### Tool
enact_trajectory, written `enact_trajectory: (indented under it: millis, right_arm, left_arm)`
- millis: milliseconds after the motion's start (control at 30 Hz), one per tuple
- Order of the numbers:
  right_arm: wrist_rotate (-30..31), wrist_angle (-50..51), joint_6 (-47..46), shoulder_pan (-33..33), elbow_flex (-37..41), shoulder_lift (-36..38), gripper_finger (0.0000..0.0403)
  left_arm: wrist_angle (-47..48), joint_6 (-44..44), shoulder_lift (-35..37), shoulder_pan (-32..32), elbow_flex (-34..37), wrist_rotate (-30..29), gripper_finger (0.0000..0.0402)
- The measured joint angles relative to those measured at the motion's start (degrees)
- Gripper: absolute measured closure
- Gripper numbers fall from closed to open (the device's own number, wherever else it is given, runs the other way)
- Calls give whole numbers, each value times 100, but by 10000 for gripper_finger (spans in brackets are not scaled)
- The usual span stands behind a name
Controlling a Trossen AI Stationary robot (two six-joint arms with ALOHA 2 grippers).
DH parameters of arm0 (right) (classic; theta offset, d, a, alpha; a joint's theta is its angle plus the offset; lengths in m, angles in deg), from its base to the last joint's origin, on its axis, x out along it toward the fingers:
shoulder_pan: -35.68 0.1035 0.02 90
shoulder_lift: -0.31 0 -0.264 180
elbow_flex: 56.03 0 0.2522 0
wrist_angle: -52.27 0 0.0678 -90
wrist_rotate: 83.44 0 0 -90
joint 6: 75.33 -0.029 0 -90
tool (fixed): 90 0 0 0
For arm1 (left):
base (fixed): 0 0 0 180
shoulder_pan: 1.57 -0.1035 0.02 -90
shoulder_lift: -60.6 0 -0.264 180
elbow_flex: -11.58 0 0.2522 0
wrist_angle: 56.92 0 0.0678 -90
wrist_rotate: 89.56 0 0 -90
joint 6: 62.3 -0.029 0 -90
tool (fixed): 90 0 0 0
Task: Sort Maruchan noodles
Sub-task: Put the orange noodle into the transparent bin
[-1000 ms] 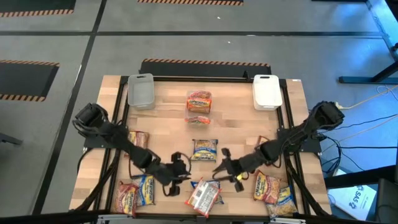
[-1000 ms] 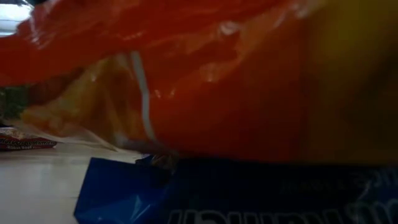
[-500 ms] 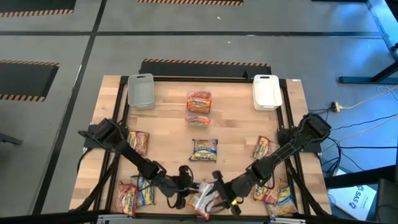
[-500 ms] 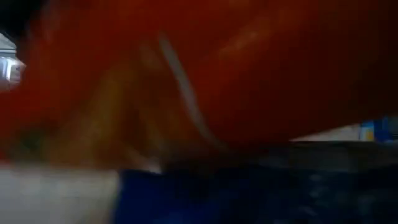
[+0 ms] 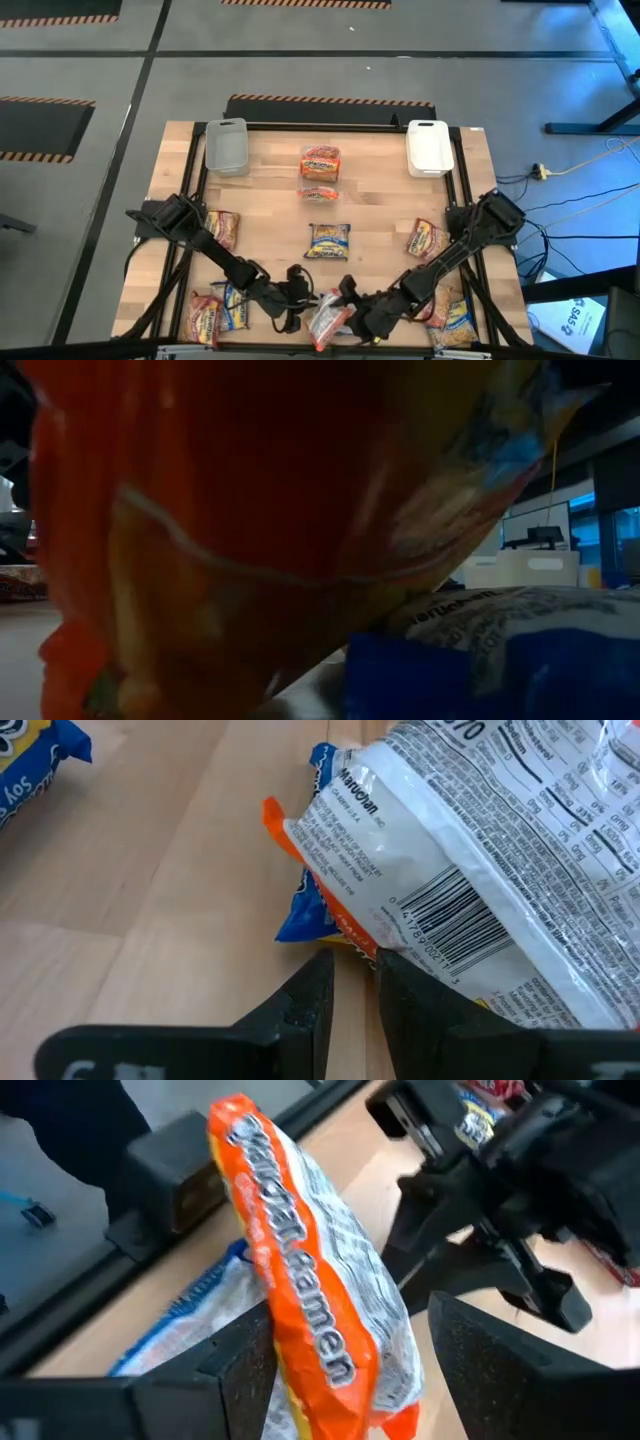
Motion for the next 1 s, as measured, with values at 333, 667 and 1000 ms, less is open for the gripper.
enact_trajectory:
  millis: [333,667,1000]
  right_arm:
    - [-92,7,108,-72,2,-120,184]
    - [-33,-74,0,-70,0,-77,342]
    - [-26,-50,-153,-72,4,366,344]
  left_arm:
    - [-2,-3,2,-26,0,-58,330]
    - [15,-31,68,-26,0,-47,330]
    - [1468,-79,1065,51,-2,-163,330]
